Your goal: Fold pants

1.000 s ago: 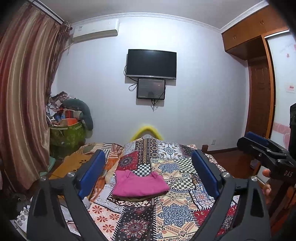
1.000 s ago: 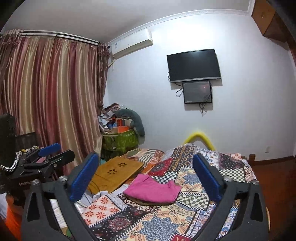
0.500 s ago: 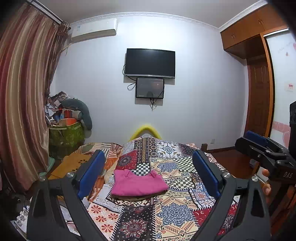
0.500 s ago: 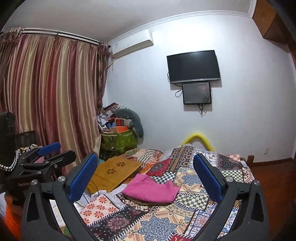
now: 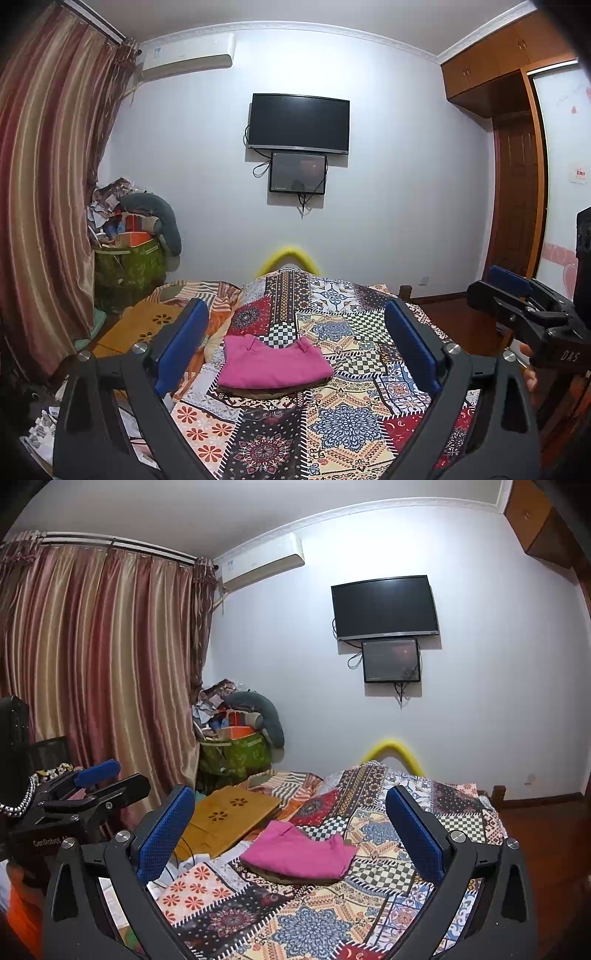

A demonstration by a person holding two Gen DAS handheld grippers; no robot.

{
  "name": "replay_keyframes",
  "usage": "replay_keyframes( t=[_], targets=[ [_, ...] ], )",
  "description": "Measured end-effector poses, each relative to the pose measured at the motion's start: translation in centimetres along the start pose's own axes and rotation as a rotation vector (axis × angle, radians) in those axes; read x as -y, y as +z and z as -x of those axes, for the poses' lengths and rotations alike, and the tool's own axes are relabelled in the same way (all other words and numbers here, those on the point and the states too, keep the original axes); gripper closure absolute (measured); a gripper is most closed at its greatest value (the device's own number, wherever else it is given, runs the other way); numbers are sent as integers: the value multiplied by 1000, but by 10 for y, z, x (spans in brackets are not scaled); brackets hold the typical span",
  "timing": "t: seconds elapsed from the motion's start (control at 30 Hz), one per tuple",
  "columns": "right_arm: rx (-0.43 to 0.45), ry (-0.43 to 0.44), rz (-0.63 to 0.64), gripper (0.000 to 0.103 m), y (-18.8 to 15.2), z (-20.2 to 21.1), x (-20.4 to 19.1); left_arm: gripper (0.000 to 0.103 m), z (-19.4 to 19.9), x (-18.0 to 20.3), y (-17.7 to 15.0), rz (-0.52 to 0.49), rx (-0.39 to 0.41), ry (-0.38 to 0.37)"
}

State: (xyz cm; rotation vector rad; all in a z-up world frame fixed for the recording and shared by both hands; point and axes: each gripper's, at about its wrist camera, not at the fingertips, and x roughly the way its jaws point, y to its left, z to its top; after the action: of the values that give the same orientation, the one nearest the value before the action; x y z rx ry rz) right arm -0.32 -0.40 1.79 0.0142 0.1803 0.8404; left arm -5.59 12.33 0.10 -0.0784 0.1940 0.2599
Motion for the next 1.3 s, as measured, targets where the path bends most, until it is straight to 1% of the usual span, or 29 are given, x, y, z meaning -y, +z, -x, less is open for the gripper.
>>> replay_keyframes(
  t=[0.47, 0.97, 1.1, 1.3],
  targets=[
    [-4, -8, 1, 0, -1, 0, 2, 5, -6, 0, -2, 9, -12, -4],
    [1, -16, -2, 0, 0, 1, 5, 5, -5, 6, -1, -1, -7, -14],
    [3, -16, -4, 0, 0, 1, 6, 0, -4, 7, 1, 4, -3, -18],
    [7, -21, -10, 0, -1, 3, 9, 0, -4, 8, 2, 0, -3, -25]
  ],
)
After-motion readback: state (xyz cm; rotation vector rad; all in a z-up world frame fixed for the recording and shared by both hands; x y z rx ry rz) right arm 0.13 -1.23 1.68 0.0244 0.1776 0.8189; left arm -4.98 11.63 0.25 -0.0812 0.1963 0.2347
